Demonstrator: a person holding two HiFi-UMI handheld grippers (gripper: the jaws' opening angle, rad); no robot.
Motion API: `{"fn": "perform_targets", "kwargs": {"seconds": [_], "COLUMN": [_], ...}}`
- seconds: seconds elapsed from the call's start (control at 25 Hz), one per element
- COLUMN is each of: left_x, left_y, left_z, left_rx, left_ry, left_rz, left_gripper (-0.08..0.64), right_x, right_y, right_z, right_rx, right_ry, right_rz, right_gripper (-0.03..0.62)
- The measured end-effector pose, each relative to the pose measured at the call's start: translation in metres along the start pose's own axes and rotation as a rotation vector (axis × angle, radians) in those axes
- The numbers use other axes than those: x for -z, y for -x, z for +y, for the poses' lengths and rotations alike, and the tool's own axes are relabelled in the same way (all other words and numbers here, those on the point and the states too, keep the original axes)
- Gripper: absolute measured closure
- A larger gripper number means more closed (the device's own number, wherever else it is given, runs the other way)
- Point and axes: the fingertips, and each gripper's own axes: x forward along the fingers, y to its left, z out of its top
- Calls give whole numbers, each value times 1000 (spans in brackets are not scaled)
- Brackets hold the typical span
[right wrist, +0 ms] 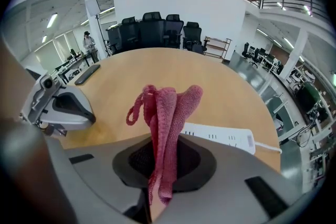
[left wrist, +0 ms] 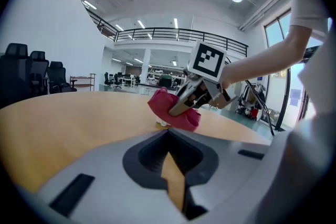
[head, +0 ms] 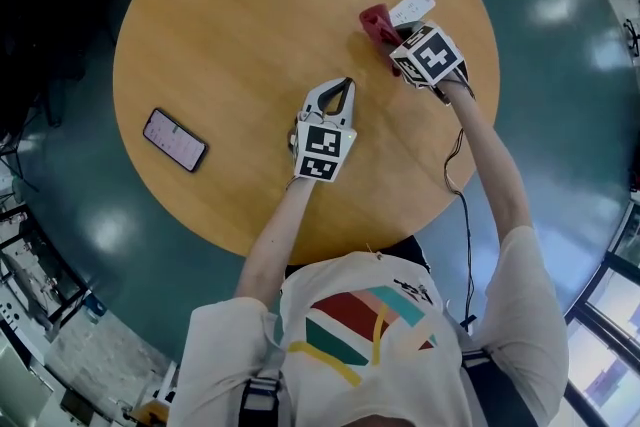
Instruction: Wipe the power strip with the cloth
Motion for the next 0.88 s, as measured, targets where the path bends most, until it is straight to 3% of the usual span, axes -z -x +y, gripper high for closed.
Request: {"fn": "perform_targets", "kwargs": {"seconds": [0.2, 0.32, 0.44, 0.68, 0.88], "left_x": [-1, -1, -10, -62, -82], "left_y": [-5, -9, -17, -71, -114], "left_z": [-3, -8, -8, 12, 5], "left_rx": [1, 3, -11, -79, -71], "left_ry": [-5, -17, -40, -114, -142], "left_rz": [9, 9, -7, -11, -18], "left_gripper": [518, 518, 518, 517, 518], "right_x": [33, 42, 47, 69, 72], "right_y": [11, 18, 32, 49, 35], "right_z": [-1, 4, 7, -12, -22], "right_rx": [26, 34, 87, 196, 205], "right_ry": [14, 73, 274, 755, 1089], "right_rz": [28, 8, 2, 100, 118], "right_gripper": [552, 552, 552, 552, 552]}}
